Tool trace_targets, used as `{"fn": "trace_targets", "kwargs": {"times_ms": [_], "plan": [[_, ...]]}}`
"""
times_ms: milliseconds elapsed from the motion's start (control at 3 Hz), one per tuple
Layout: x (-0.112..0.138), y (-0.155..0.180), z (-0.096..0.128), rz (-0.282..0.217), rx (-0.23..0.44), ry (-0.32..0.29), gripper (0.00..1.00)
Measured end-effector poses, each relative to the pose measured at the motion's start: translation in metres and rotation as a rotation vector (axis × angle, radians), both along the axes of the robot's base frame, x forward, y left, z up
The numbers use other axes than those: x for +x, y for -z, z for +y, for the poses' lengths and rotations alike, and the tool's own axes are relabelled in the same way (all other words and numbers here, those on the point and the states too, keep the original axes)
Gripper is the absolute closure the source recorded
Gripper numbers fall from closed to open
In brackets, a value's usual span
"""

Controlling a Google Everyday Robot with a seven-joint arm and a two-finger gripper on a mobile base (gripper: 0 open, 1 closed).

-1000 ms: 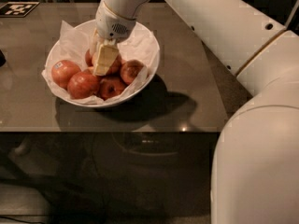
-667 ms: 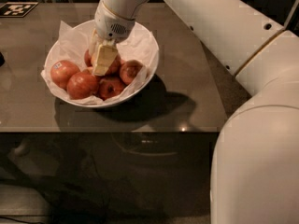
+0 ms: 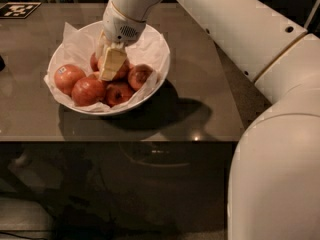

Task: Pick apple from white bowl

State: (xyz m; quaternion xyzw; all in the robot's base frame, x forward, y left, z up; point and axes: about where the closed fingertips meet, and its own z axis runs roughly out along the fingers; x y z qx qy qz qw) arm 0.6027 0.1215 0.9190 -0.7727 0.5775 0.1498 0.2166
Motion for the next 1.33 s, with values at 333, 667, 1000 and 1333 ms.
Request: {"fn": "trace_targets", "kwargs": {"times_ms": [333,667,1000,1333], "plan": [[0.004,-0.035,-0.015,-0.026,-0.03,0.088,1.0],[0.01,-0.067,-0.029,-0.046,-0.05,0.169,1.0],[0.015,-0.087,-0.036,-0.061,-0.063,0.212,1.0],[0.02,-0.092,-0.034,-0.073,-0.053,0.222,1.0]]}}
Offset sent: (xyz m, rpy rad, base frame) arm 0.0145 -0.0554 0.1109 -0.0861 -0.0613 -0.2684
